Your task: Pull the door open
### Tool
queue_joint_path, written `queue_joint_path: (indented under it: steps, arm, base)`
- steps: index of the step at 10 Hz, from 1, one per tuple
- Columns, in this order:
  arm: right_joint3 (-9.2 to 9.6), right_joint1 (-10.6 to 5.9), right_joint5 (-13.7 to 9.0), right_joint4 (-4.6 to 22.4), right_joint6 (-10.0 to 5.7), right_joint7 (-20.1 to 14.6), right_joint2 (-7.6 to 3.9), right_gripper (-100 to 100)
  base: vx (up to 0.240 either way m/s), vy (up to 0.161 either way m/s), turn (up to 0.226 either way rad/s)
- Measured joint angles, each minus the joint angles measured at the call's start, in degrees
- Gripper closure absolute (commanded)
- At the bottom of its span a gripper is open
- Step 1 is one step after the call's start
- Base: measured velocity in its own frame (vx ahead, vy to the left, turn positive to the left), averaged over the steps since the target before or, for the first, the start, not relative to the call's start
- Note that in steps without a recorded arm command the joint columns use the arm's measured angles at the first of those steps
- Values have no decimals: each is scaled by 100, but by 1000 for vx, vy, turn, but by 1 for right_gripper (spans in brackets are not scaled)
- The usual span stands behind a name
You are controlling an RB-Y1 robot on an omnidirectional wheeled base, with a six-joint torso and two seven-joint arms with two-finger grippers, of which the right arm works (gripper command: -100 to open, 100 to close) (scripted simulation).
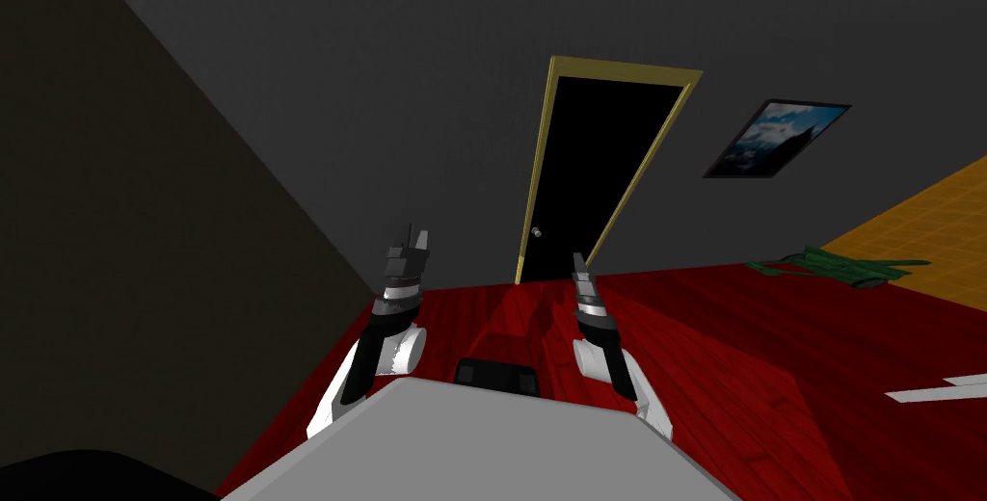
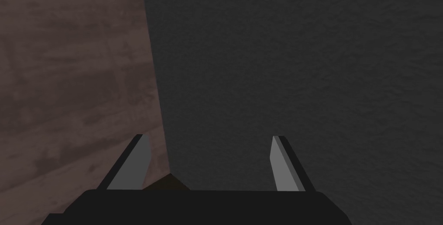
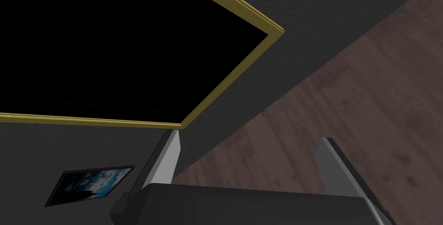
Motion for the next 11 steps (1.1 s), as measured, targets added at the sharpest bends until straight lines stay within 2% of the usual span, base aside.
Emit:
queue_joint_path:
  steps: [3, 6, 9, 11]
  arm:
    - [-79, -177, 111, 382, -27, 298, -52, -100]
    - [-172, -341, 222, 908, -162, 594, -107, -100]
    - [-241, -437, 336, 1279, -237, 897, -152, -100]
    - [-305, -576, 406, 1622, -296, 1081, -187, -100]
  base:
    - [73, -31, 16]
    - [92, -30, 27]
    - [71, -26, 19]
    - [78, -34, 28]
